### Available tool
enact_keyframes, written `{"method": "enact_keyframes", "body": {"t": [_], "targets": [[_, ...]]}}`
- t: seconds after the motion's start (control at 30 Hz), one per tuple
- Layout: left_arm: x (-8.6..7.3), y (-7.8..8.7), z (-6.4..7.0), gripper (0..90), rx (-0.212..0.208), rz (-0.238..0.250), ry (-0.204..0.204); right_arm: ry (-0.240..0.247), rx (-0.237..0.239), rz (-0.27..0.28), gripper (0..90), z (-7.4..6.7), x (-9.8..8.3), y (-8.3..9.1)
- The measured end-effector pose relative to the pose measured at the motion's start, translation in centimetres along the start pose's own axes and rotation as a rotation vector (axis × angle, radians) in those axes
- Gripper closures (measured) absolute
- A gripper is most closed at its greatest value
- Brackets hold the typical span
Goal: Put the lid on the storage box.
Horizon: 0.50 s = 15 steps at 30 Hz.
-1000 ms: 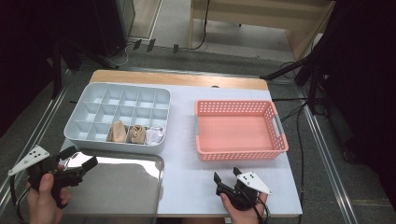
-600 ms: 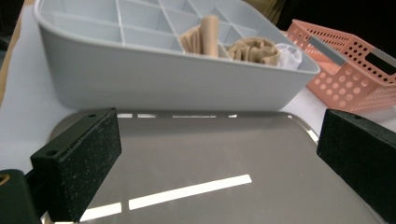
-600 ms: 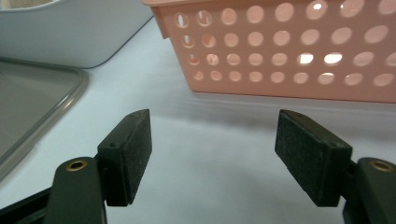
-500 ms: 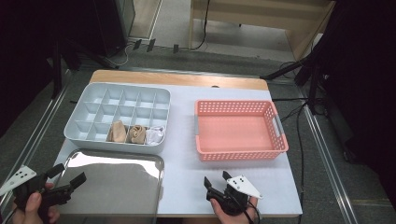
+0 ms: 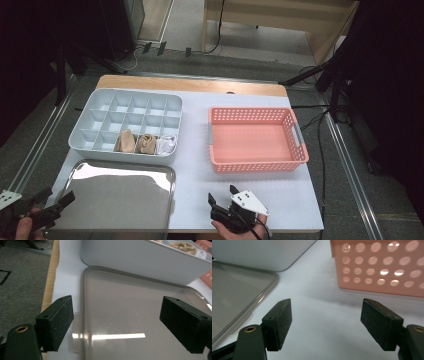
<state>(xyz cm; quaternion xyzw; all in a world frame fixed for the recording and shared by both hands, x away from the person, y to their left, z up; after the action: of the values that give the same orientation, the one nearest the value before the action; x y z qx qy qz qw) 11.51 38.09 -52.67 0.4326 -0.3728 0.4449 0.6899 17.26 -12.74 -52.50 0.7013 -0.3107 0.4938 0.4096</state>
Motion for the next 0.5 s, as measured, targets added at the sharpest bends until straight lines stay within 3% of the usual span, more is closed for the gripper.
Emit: {"method": "enact_keyframes", "body": {"t": [0.13,0.2,0.27,0.37,0.4,0.5], "targets": [[-0.3,0.5,-0.5,11.8,0.031,-0.007,-0.021,0.006,-0.002,-0.011,31.5,-0.9,-0.2,0.0],[-0.4,0.8,-0.9,12.6,0.023,-0.025,-0.034,0.005,0.002,-0.017,33.7,-1.2,-0.3,-0.1],[-0.6,0.9,-1.4,14.3,0.027,-0.043,-0.023,0.001,0.039,-0.03,42.9,-1.8,-0.6,-0.3],[-0.7,0.8,-1.6,15.9,0.019,-0.047,-0.005,-0.005,0.067,-0.041,46.1,-2.3,-0.7,-0.5],[-0.9,0.6,-1.5,18.0,0.006,-0.065,-0.013,-0.003,0.104,-0.041,49.5,-2.9,-0.9,-0.7],[-1.3,0.2,-1.4,21.9,0.01,-0.09,-0.003,0.004,0.137,-0.043,55.4,-3.9,-1.2,-1.0]]}}
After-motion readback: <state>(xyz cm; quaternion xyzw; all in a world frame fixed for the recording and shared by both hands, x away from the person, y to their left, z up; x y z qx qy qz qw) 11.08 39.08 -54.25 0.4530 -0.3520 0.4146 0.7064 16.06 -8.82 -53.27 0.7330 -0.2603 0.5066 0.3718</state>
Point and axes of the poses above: each handheld gripper's, and its own axes: y roughly backward along the jaws, x roughly out of its top, z roughly to its right, the point moved 1 cm from there along -y, roughly forward along the jaws, and after that the axes turned 14 degrees about z, right-handed, at the moved point
